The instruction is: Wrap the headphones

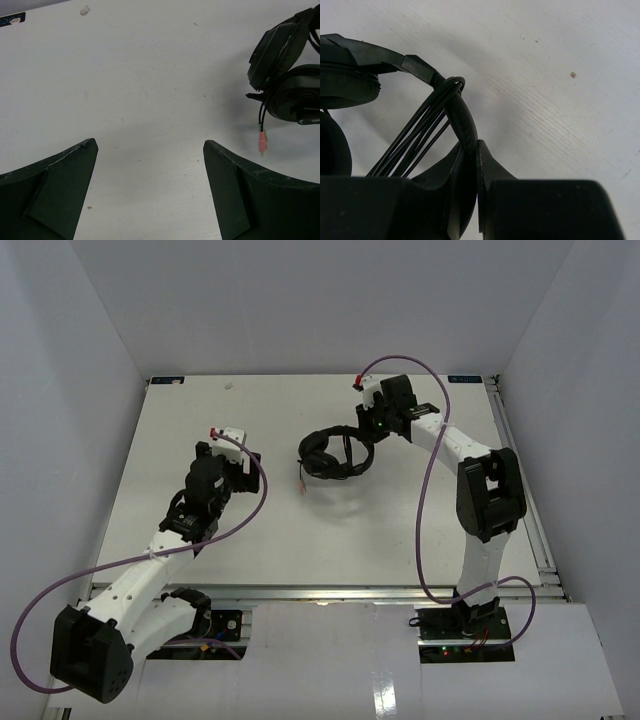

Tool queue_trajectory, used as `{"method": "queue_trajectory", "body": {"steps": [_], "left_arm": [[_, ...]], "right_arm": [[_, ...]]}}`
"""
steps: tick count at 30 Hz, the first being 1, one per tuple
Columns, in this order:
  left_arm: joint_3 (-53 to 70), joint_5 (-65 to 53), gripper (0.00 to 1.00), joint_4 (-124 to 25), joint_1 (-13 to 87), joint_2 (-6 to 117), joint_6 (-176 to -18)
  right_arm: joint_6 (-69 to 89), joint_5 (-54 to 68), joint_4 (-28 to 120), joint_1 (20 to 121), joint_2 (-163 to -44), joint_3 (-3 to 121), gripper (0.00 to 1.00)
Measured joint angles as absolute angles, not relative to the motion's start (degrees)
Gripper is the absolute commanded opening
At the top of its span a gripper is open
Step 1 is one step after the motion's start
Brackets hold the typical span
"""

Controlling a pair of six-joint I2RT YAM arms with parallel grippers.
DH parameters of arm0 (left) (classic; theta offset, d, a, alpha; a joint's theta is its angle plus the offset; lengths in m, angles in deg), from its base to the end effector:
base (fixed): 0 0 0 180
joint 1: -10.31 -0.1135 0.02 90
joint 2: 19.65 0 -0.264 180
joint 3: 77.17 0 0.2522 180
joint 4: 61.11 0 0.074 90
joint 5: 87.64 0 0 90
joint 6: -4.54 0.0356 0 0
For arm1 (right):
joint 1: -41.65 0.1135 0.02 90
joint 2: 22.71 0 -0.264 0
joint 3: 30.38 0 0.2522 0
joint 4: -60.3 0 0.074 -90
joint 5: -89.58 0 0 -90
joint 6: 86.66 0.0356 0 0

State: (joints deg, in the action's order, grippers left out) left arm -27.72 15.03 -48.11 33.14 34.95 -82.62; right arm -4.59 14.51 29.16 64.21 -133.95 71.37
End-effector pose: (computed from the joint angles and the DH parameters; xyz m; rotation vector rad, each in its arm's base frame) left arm 0.2072 -0.0788 0.2722 0.2693 1.8603 -0.0308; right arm 0.4090 0.1798 0.2474 -0.7332 2.1672 0.4304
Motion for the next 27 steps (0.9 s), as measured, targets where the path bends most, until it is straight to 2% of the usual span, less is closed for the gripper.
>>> {"method": "queue_trajectory", "body": {"steps": [2, 3, 4, 5, 15, 17, 21, 22, 23, 27], "left_arm": [[-28.1, 15.2, 0.98, -48.5, 33.1, 34.1, -82.5], [-28.2, 15.3, 0.98, -48.6, 33.1, 33.8, -82.5], [-28.2, 15.4, 0.98, -48.8, 33.1, 33.5, -82.5], [-28.3, 15.5, 0.98, -49.0, 33.1, 33.3, -82.5], [-28.6, 15.3, 0.98, -49.2, 33.1, 32.5, -82.5], [-28.9, 15.2, 0.98, -49.2, 33.1, 32.2, -82.5], [-29.3, 14.9, 0.98, -49.2, 33.1, 31.1, -82.5], [-29.3, 14.4, 0.98, -49.2, 33.1, 30.6, -82.6], [-29.3, 13.7, 0.98, -49.3, 33.1, 30.1, -82.7], [-30.0, 5.8, 0.98, -50.1, 32.9, 26.1, -83.8]], "right_arm": [[-4.5, 13.8, 30.8, 64.2, -136.2, 71.4, 0.11], [-4.6, 13.6, 31.3, 64.3, -137.1, 71.4, 0.14], [-4.5, 13.3, 31.8, 64.3, -138.1, 71.4, 0.21], [-4.6, 13.2, 32.1, 64.3, -138.9, 71.4, 0.23], [-5.3, 12.5, 35.1, 64.3, -140.8, 71.3, 0.8], [-6.0, 12.0, 35.4, 64.3, -140.6, 71.0, 0.87], [-7.5, 10.6, 35.3, 64.1, -136.1, 67.0, 0.9], [-7.8, 10.4, 34.6, 64.0, -134.0, 65.9, 0.97], [-8.0, 10.5, 33.9, 63.8, -131.6, 64.9, 0.98], [-8.4, 12.1, 31.3, 61.7, -118.9, 61.7, 0.9]]}}
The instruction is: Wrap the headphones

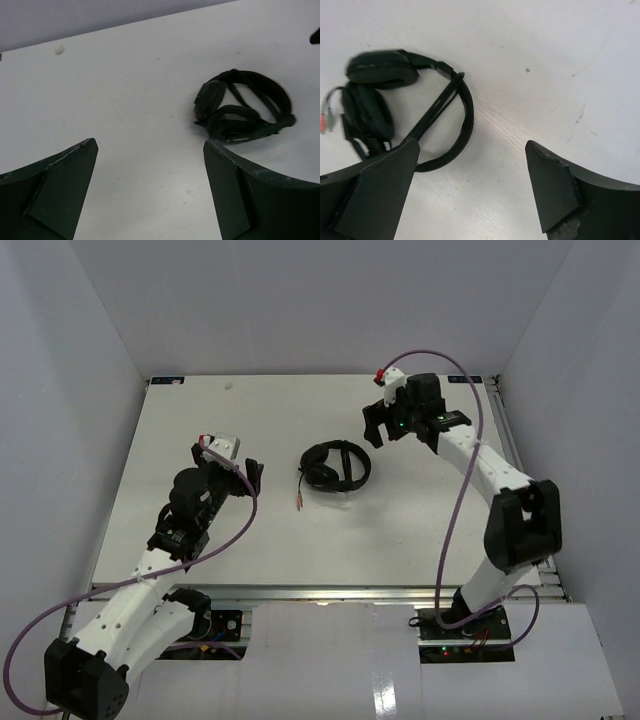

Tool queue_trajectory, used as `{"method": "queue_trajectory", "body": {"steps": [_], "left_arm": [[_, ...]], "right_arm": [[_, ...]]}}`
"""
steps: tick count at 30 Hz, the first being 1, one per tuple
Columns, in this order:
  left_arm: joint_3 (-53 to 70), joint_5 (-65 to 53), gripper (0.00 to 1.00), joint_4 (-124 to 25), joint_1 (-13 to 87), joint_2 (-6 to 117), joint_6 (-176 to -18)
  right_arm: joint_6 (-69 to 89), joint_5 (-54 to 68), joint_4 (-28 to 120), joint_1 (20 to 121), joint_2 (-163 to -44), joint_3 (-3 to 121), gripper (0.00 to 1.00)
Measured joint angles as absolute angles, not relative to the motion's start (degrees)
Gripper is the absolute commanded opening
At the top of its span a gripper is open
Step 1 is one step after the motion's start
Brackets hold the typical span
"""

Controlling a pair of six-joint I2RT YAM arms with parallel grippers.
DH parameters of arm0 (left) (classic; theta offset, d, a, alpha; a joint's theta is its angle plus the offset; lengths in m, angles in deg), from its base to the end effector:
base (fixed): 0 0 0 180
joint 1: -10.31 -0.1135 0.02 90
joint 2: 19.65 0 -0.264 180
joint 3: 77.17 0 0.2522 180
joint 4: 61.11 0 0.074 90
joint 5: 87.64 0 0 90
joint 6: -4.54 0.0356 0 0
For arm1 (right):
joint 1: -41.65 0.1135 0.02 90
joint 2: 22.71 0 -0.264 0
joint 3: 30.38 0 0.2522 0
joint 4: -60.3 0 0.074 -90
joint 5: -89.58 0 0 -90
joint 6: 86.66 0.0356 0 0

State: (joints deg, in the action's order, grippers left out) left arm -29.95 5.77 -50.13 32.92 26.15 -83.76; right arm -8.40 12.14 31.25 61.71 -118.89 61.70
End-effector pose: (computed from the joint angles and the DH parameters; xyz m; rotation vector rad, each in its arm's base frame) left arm 0.1818 -0.0734 0.2908 0.3239 1.7119 -0.2163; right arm 0.3646 0.1414 0.2985 -0.7112 2.0298 0.3200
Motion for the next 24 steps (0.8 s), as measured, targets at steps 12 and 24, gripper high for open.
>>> {"method": "queue_trajectory", "body": {"steps": [12, 24], "left_arm": [[-33.5, -12.3, 0.98, -50.4, 32.9, 13.2, -88.8], [-34.8, -13.2, 0.98, -48.3, 32.9, 10.6, -90.7]], "right_arm": [[-8.6, 10.4, 26.1, 59.7, -82.7, 44.0, 0.9], [-6.9, 0.8, 26.5, 55.2, -68.1, 32.4, 0.9]]}}
